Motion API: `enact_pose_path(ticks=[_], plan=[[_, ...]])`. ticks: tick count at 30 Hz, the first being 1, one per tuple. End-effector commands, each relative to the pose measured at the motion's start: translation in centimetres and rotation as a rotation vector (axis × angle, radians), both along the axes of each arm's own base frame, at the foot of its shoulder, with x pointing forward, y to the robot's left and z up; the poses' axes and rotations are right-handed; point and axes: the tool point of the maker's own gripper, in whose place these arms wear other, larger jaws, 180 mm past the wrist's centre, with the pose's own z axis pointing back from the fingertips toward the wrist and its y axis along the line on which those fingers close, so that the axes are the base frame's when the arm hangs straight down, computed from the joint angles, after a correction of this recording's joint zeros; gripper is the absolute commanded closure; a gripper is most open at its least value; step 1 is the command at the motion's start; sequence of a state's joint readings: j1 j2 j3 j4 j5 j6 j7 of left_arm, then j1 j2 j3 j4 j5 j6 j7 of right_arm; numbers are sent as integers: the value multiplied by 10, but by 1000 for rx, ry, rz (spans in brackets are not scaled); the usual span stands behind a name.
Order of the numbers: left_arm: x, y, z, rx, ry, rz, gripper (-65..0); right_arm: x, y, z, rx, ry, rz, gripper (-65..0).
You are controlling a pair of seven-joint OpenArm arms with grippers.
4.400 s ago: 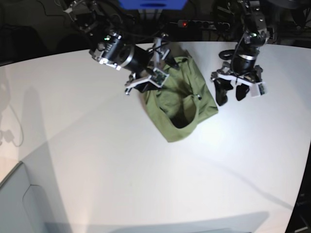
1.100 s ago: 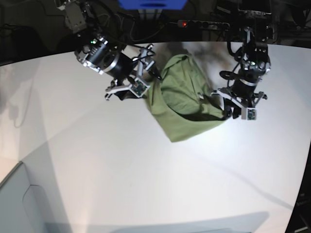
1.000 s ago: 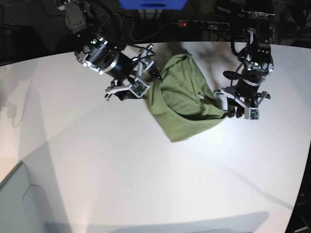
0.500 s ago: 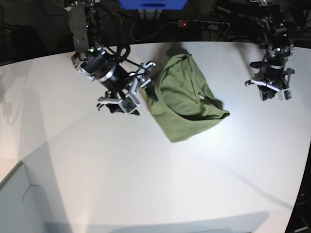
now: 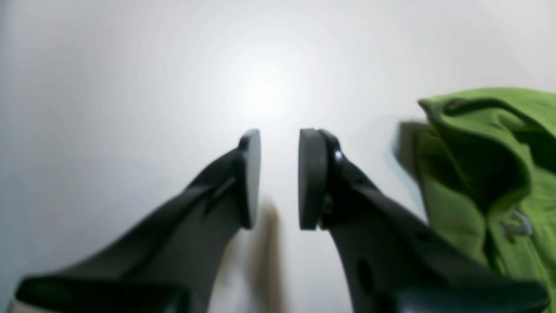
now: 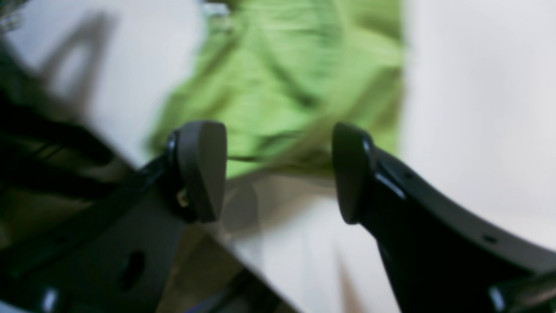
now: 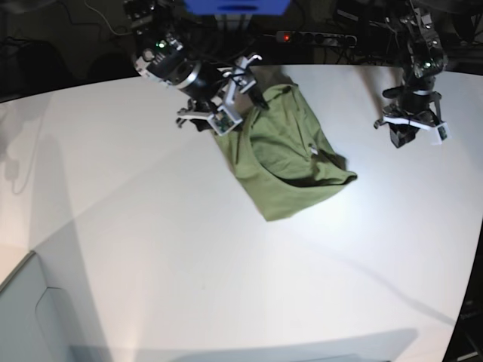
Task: Fold the T-shirt properly
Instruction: 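Drag the shirt corner with the right gripper toward the robot base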
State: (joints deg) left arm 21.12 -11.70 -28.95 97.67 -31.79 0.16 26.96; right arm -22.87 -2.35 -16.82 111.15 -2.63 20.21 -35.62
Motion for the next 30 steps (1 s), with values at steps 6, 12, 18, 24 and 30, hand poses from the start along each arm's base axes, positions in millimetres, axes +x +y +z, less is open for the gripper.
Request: enact_pose_path(ticks=[6, 12, 18, 24, 30], plan=[[7, 4, 15, 29, -43, -15, -200, -1, 34, 26, 52, -92, 113, -423], [-4, 24, 21, 62, -41, 33, -268, 8, 42, 19, 29, -99, 153, -445], [-12, 44, 28, 92, -47, 83, -268, -4, 68, -10, -1, -40, 265, -445], [-15, 45, 26, 94, -37, 87, -268, -10, 79, -25, -20, -13, 315, -444], [-16, 43, 24, 84, -36, 90, -268, -17, 85, -33, -32, 7, 348, -343]])
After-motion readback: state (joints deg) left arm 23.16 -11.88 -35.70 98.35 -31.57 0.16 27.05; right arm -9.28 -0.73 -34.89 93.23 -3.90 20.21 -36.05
